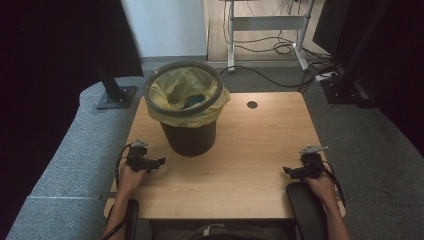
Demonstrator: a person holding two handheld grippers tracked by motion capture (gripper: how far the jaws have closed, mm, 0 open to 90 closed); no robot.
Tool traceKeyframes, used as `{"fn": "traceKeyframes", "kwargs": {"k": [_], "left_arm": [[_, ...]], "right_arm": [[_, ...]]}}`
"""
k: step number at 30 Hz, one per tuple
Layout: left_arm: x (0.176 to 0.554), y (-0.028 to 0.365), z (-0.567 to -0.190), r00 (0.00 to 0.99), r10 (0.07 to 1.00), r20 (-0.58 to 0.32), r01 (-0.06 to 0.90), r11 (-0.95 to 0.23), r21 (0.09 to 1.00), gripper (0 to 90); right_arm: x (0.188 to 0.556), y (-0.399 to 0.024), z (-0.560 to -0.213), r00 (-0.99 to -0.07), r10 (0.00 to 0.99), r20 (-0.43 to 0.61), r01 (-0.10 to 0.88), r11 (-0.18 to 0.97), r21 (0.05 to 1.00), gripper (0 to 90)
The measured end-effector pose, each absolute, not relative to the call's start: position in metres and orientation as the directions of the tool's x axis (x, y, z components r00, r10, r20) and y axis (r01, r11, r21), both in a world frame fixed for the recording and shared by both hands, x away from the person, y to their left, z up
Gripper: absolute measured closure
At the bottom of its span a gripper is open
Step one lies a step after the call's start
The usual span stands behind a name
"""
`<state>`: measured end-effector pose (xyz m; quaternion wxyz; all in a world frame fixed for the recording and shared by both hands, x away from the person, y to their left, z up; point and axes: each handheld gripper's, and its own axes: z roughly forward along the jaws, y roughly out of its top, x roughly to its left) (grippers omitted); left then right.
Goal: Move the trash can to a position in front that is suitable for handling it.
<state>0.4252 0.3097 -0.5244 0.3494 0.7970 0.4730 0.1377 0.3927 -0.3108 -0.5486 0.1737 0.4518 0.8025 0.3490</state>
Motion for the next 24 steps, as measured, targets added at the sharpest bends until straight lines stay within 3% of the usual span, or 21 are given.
{"fn": "traceKeyframes", "kwargs": {"k": [24], "left_arm": [[0.477, 0.313, -0.471, 0.459, 0.888, -0.031, 0.604, -0.286, 0.744, 0.0]], "right_arm": [[0.397, -0.300, -0.529, -0.561, 0.823, 0.091, 0.591, 0.321, 0.740, 0.0]]}}
